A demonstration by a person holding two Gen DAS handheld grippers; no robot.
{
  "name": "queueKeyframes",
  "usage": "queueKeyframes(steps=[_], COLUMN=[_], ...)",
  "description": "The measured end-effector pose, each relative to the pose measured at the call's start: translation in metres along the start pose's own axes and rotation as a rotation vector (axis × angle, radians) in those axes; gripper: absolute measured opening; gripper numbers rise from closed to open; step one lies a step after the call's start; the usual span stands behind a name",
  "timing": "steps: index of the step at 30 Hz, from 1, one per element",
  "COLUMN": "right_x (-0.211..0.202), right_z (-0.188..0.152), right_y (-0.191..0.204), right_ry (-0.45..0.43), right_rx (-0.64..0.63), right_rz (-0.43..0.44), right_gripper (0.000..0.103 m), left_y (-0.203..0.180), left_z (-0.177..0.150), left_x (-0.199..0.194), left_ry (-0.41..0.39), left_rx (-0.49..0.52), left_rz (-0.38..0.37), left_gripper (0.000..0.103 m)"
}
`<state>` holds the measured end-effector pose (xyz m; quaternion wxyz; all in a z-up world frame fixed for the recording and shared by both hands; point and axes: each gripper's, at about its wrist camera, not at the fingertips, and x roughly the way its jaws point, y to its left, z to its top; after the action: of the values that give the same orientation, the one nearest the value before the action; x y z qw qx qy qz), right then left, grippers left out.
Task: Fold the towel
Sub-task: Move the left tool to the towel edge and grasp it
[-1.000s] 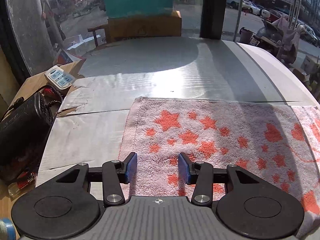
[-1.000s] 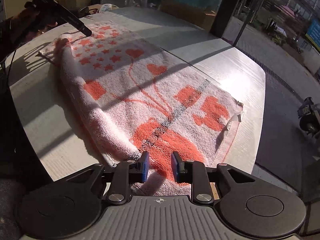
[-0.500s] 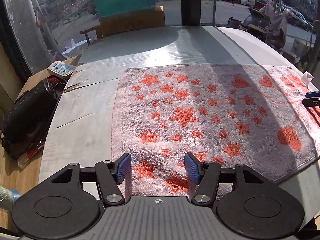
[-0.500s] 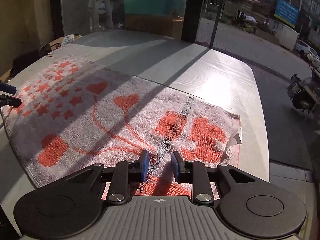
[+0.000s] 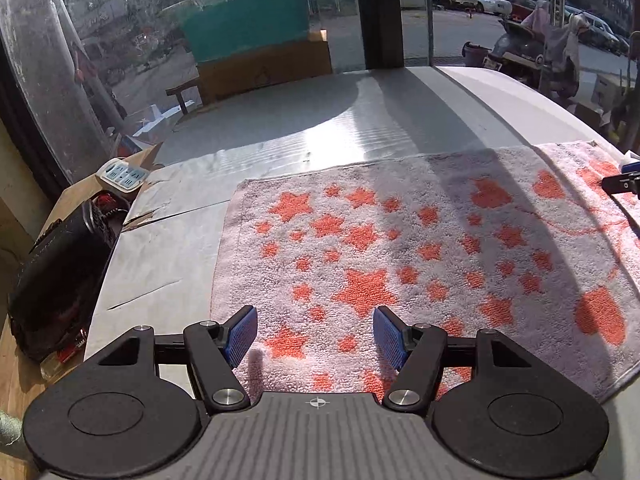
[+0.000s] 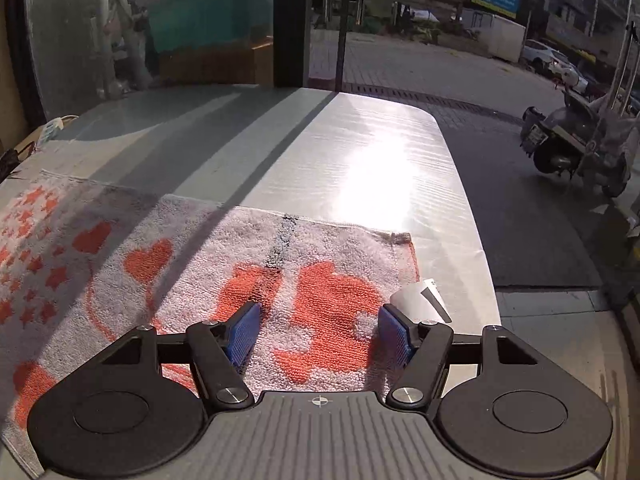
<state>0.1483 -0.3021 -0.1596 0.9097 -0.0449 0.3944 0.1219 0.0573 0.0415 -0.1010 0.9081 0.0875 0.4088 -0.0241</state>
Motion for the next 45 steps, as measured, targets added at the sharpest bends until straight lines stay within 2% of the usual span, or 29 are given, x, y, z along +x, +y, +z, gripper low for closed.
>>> queueKeyframes(steps=[1, 3, 4, 7, 9, 11, 13, 16, 18, 19, 21, 22, 24, 25, 29, 33, 36, 45], right_x=[0.003, 0.006, 0.008, 0.006, 0.002, -0.019, -0.043, -0.071, -0.082, -0.087, -0.090, -0.089, -0.087, -0.084, -0.078, -0.068, -0.055, -0.037], right_z=[0.004, 0.008, 0.010, 0.010, 0.008, 0.006, 0.005, 0.005, 0.001, -0.001, -0.003, -0.003, -0.004, -0.004, -0.005, -0.004, 0.000, 0.016], right_y=[-0.003, -0.007, -0.009, -0.012, -0.016, -0.025, -0.040, -0.065, -0.073, -0.075, -0.077, -0.080, -0.085, -0.088, -0.089, -0.092, -0.097, -0.103], right_ry=[-0.001, -0.002, -0.002, 0.009, 0.004, -0.091, -0.207, -0.344, -0.388, -0.400, -0.364, -0.341, -0.297, -0.257, -0.185, -0.157, -0.129, -0.093], right_rx=[0.004, -0.004, -0.009, -0.040, -0.027, 0.021, 0.099, 0.240, 0.233, 0.168, 0.067, 0.087, 0.119, 0.125, 0.076, 0.060, 0.095, 0.113], right_rz=[-0.005, -0.001, 0.001, 0.018, 0.033, 0.067, 0.065, -0.019, -0.056, -0.036, 0.032, 0.039, 0.051, 0.061, 0.025, 0.025, 0.038, 0.056], right_gripper=[0.066, 0.067, 0.067, 0.068, 0.068, 0.068, 0.068, 0.068, 0.068, 0.068, 0.068, 0.068, 0.068, 0.068, 0.068, 0.068, 0.068, 0.068], left_y=[0.003, 0.011, 0.016, 0.024, 0.022, 0.012, -0.010, -0.052, -0.095, -0.113, -0.159, -0.176, -0.212, -0.227, -0.265, -0.288, -0.302, -0.315], left_z=[0.002, 0.005, 0.005, 0.002, 0.002, 0.003, 0.009, 0.019, 0.023, 0.024, 0.023, 0.023, 0.021, 0.020, 0.013, 0.009, 0.008, 0.006], left_x=[0.003, 0.009, 0.012, 0.012, 0.007, -0.008, -0.036, -0.068, -0.079, -0.082, -0.084, -0.084, -0.079, -0.076, -0.067, -0.064, -0.056, -0.044], left_ry=[0.004, 0.020, 0.028, 0.038, 0.030, -0.032, -0.142, -0.257, -0.275, -0.276, -0.270, -0.266, -0.230, -0.209, -0.148, -0.149, -0.112, -0.079], left_rx=[-0.017, -0.067, -0.094, -0.138, -0.132, -0.092, -0.044, 0.009, 0.072, 0.100, 0.177, 0.199, 0.250, 0.267, 0.308, 0.331, 0.334, 0.334], left_rz=[-0.005, -0.010, -0.012, -0.017, 0.010, 0.020, -0.073, -0.293, -0.464, -0.516, -0.603, -0.620, -0.667, -0.684, -0.707, -0.671, -0.646, -0.617], left_gripper=[0.072, 0.084, 0.087, 0.088, 0.088, 0.088, 0.088, 0.088, 0.088, 0.088, 0.087, 0.086, 0.072, 0.070, 0.067, 0.067, 0.067, 0.065])
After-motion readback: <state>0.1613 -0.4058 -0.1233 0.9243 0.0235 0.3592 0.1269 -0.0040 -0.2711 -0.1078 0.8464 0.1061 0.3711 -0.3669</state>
